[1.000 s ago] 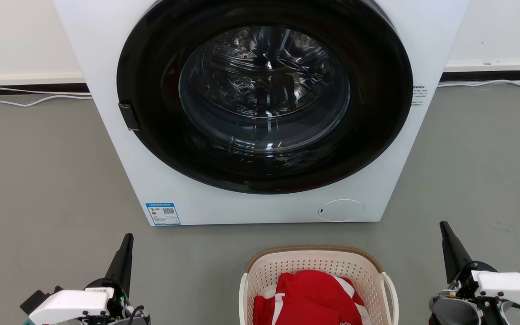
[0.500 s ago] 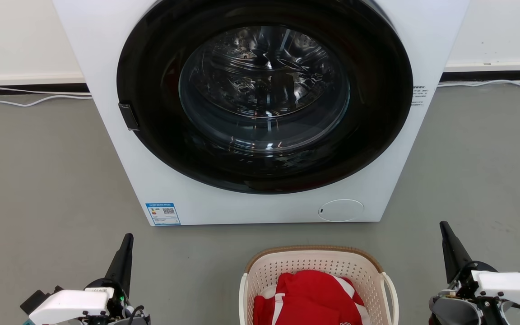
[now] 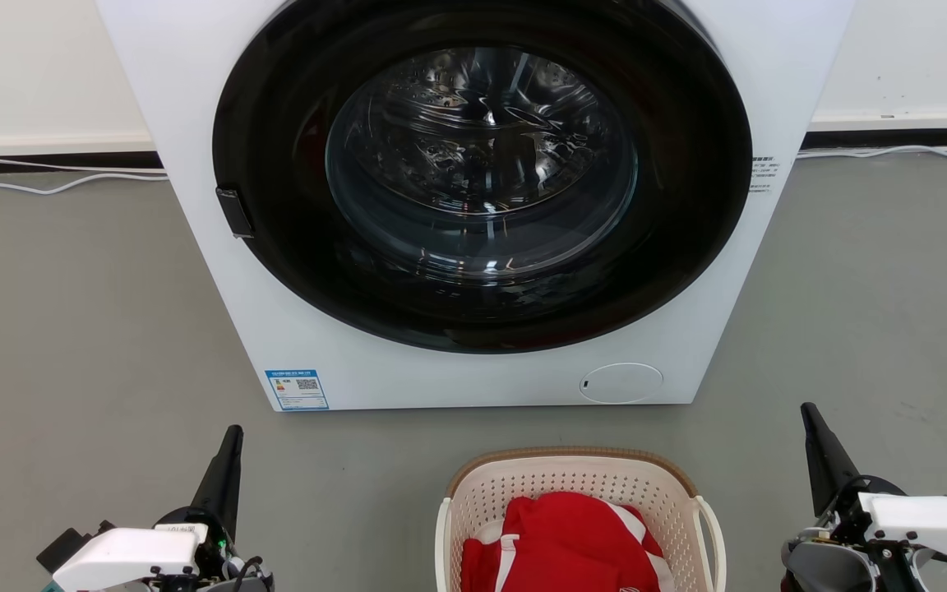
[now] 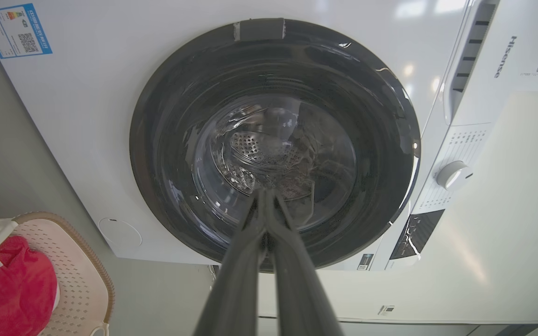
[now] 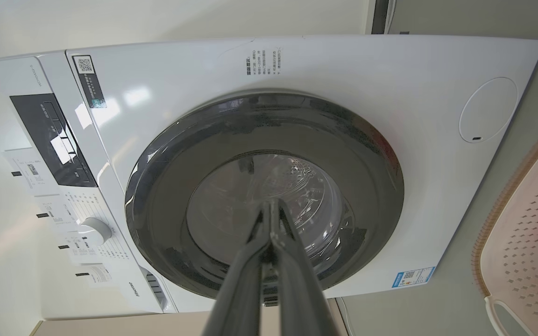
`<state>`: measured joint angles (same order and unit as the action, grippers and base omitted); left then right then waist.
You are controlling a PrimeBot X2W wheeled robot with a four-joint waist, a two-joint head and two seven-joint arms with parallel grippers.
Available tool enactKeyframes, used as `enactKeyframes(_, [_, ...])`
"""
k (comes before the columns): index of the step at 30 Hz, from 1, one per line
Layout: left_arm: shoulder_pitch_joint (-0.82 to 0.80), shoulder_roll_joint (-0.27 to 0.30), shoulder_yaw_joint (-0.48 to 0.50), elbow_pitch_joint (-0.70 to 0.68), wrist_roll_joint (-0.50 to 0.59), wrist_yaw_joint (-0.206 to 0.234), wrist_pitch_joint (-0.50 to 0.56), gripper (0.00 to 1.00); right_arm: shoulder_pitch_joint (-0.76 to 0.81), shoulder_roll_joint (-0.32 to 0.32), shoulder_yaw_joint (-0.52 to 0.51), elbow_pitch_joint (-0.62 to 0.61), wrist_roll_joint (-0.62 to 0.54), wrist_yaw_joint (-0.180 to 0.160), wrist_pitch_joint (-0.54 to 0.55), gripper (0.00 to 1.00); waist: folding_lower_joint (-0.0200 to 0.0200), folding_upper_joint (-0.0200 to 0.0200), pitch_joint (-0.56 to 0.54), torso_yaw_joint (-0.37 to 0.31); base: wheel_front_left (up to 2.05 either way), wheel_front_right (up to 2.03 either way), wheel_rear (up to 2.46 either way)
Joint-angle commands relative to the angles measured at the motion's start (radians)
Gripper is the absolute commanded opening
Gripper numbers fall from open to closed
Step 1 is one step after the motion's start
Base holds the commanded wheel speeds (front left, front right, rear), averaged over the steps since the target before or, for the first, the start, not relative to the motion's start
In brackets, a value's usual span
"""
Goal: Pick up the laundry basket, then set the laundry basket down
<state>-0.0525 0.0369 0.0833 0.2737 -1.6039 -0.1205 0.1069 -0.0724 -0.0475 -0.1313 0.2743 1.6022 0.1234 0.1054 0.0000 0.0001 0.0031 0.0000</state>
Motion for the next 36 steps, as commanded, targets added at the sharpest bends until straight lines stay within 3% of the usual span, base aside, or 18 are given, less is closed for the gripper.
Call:
enactKeyframes(1, [-0.055,0.013,0.03,-0.029,-0.005,-0.01,0.006,0.0,-0.035,-0.003,0.018,-0.03,0.007,0.007,0.008,0.0,0.0,-0.0001,0.0,0.0,0.0,0.0,0.0])
enactKeyframes(36, [-0.055,0.013,0.03,-0.029,-0.005,-0.01,0.006,0.0,-0.035,-0.003,0.018,-0.03,0.007,0.007,0.008,0.0,0.0,-0.0001,0.0,0.0,0.0,0.0,0.0])
